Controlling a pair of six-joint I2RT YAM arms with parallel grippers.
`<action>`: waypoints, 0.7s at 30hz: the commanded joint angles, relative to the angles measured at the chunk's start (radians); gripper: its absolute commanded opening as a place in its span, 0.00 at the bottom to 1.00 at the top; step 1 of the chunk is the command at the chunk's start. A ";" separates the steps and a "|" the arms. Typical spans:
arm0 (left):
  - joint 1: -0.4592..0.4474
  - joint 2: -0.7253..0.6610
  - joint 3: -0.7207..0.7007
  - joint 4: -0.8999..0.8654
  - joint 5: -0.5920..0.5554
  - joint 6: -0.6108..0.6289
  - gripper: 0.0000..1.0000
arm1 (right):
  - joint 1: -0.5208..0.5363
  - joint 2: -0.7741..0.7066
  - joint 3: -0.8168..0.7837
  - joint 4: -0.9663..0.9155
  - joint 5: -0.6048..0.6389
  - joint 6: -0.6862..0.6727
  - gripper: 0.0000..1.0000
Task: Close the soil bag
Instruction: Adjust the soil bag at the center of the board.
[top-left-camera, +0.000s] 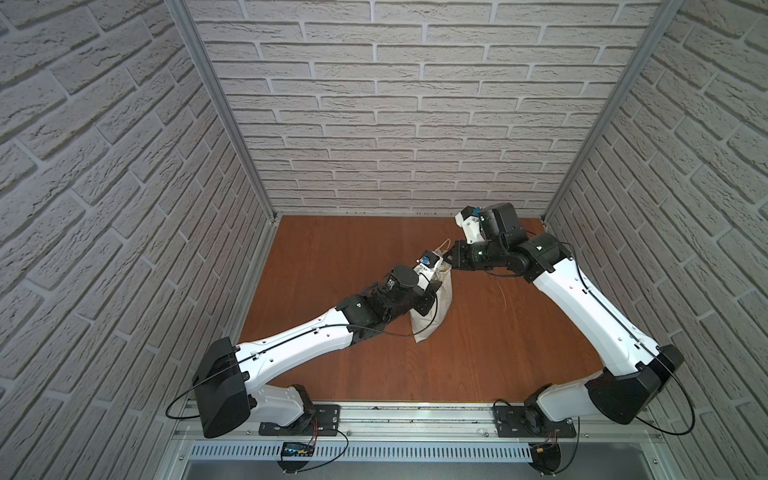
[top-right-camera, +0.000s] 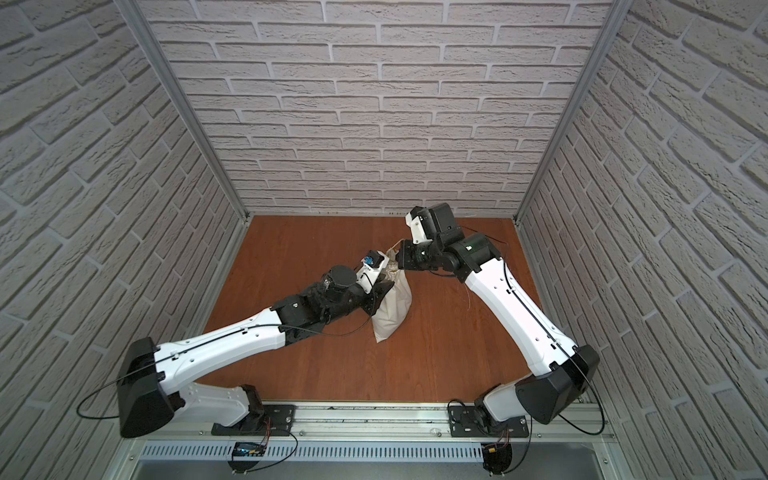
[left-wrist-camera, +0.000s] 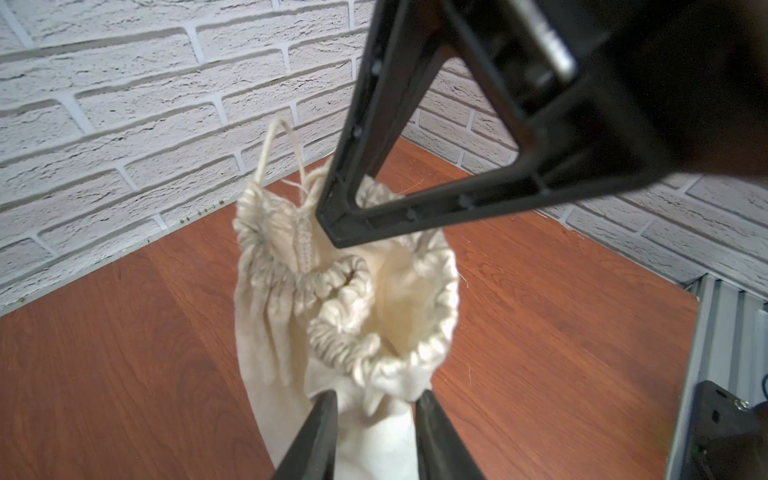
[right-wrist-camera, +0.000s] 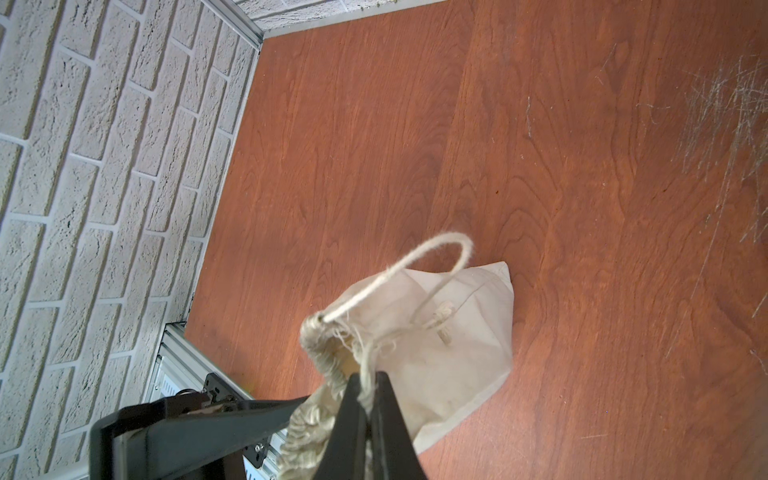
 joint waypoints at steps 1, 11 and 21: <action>0.006 -0.046 -0.029 0.058 0.021 0.015 0.38 | -0.003 -0.008 0.018 0.021 0.008 -0.010 0.03; 0.069 -0.037 -0.030 0.090 0.113 0.009 0.49 | -0.003 -0.002 0.022 0.019 -0.002 -0.008 0.03; 0.075 0.053 0.051 0.071 0.170 0.024 0.49 | -0.003 -0.002 0.026 0.014 -0.002 -0.008 0.03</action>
